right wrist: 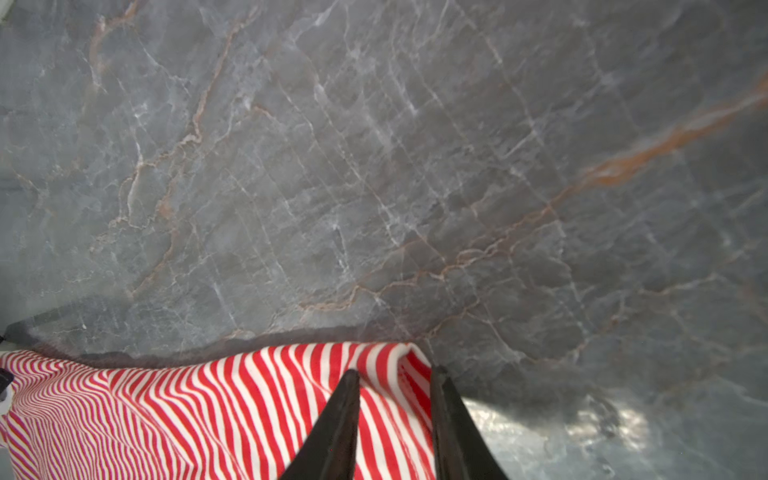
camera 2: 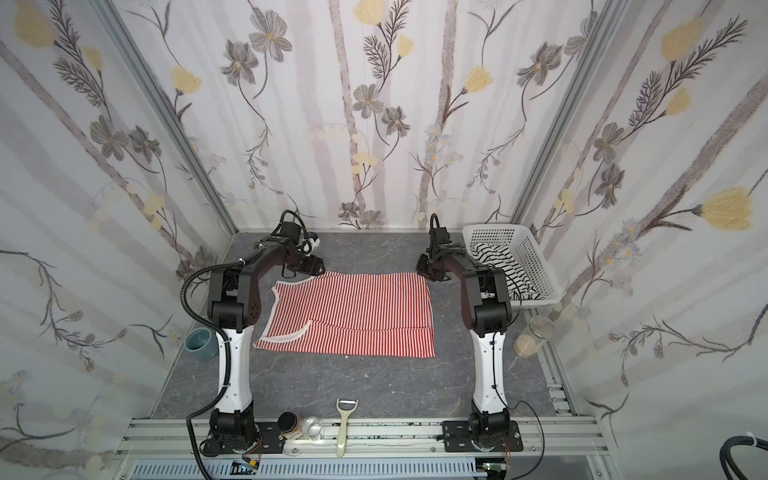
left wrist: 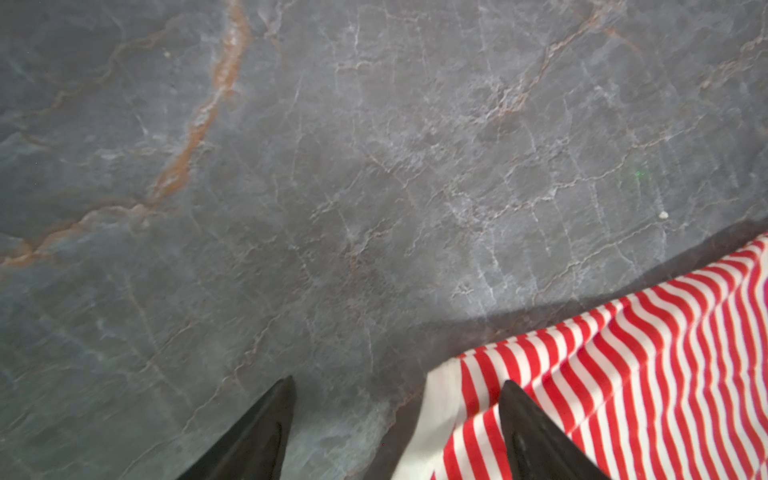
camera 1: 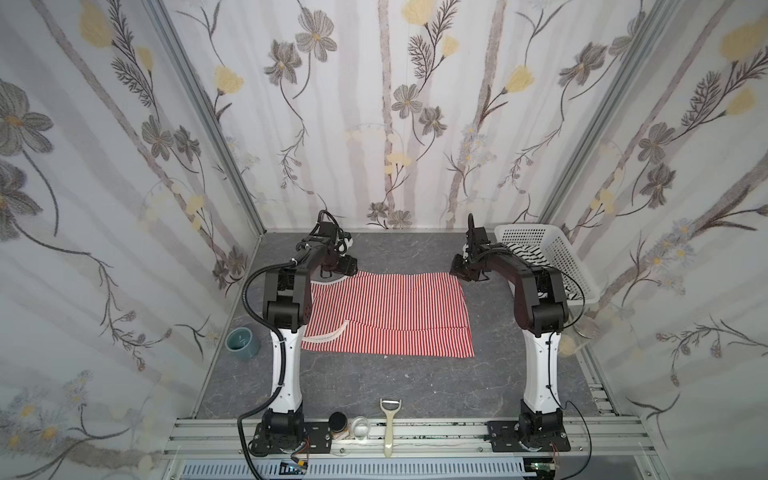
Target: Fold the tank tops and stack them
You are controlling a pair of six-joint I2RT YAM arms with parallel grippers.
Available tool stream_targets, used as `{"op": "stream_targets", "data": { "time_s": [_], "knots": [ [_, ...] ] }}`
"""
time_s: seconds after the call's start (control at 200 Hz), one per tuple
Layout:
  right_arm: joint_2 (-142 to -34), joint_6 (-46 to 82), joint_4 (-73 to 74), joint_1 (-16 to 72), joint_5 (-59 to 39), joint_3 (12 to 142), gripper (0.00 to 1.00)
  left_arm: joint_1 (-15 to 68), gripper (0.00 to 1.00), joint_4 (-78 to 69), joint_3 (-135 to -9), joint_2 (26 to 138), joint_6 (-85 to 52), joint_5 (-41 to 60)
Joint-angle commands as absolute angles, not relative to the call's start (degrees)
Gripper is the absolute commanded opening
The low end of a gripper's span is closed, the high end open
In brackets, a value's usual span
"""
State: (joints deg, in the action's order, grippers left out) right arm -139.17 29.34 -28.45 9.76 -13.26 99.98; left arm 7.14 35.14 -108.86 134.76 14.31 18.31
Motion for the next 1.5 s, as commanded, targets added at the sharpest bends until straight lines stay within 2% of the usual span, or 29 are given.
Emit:
{"op": "stream_targets", "data": {
  "time_s": [0.0, 0.235, 0.709, 0.949, 1.059, 1.224, 1.494],
  "knots": [
    [-140.3, 29.2, -26.9, 9.6, -14.2, 101.2, 0.32, 7.2, 0.8, 35.5, -108.2, 134.3, 13.4, 19.3],
    [-140.5, 29.3, -27.0, 9.6, -15.2, 102.7, 0.3, 7.3, 0.8, 35.4, -107.4, 134.2, 13.8, 18.4],
    [-139.5, 27.7, -27.7, 9.5, -15.5, 102.4, 0.01, 7.4, 0.8, 35.3, -106.4, 133.1, 14.4, 18.4],
    [-134.3, 26.9, -25.7, 9.9, -15.8, 97.0, 0.0, 7.5, 0.8, 35.3, -103.7, 130.1, 16.3, 18.0],
    [-132.8, 27.0, -24.8, 9.9, -15.8, 95.0, 0.0, 8.1, 0.75, 35.3, -104.0, 130.5, 17.0, 17.1],
    [-131.7, 26.9, -24.0, 9.9, -16.0, 93.0, 0.0, 8.6, 0.6, 35.3, -106.6, 132.6, 16.1, 18.3],
    [-130.3, 27.1, -22.9, 9.9, -16.5, 91.1, 0.0, 9.9, 0.53, 35.3, -110.0, 134.4, 15.4, 17.6]
  ]
}}
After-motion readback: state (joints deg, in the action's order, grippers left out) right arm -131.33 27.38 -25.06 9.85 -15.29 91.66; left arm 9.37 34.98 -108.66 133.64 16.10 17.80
